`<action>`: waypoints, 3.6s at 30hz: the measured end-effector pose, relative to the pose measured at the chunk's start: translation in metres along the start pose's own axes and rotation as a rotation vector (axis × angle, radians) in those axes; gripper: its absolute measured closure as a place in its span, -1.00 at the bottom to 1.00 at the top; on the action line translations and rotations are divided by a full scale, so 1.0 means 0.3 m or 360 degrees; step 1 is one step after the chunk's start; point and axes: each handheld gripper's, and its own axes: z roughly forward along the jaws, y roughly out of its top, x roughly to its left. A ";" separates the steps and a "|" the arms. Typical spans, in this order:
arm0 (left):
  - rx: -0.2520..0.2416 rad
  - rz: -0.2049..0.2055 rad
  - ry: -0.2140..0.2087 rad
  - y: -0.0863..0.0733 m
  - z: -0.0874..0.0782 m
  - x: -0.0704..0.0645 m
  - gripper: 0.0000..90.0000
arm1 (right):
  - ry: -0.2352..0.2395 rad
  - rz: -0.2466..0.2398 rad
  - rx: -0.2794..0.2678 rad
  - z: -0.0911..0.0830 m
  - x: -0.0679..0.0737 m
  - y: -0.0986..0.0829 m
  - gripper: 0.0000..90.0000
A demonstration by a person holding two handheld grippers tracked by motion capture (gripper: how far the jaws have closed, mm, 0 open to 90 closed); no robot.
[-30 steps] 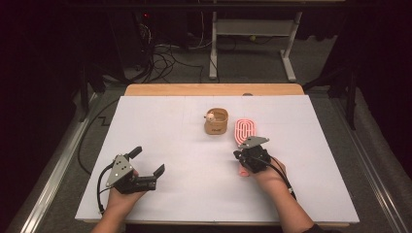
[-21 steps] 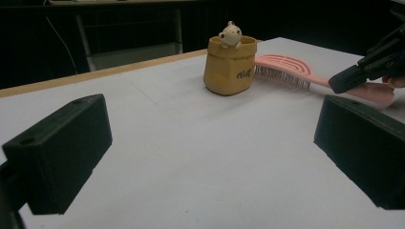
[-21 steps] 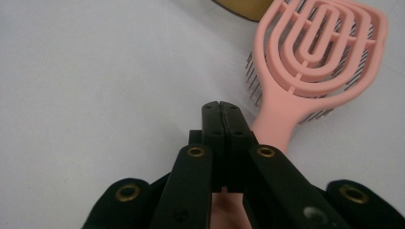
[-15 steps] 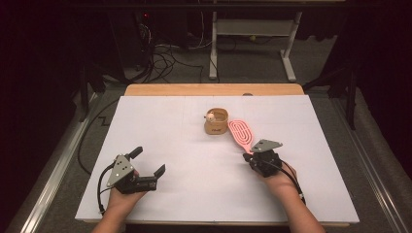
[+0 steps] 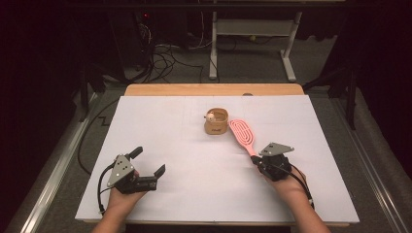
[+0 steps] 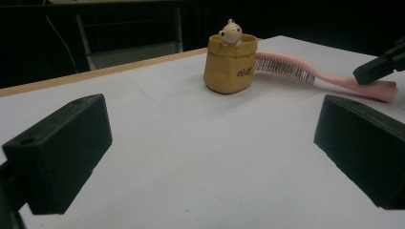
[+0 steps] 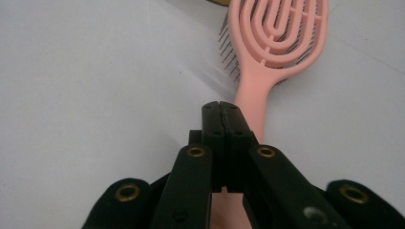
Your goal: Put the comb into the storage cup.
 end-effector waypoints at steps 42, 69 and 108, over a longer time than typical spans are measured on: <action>0.0014 0.0017 -0.0003 -0.006 0.010 -0.007 -1.00 | -0.0128 0.0326 -0.0045 0.055 0.087 -0.040 0.10; 0.0008 -0.0001 0.0009 -0.005 0.001 0.000 -1.00 | -0.0187 0.0302 -0.0016 -0.049 0.044 -0.121 0.41; 0.0077 -0.0019 -0.0032 -0.012 0.018 0.015 -1.00 | -0.0086 0.0323 -0.0188 -0.190 0.011 -0.258 -0.73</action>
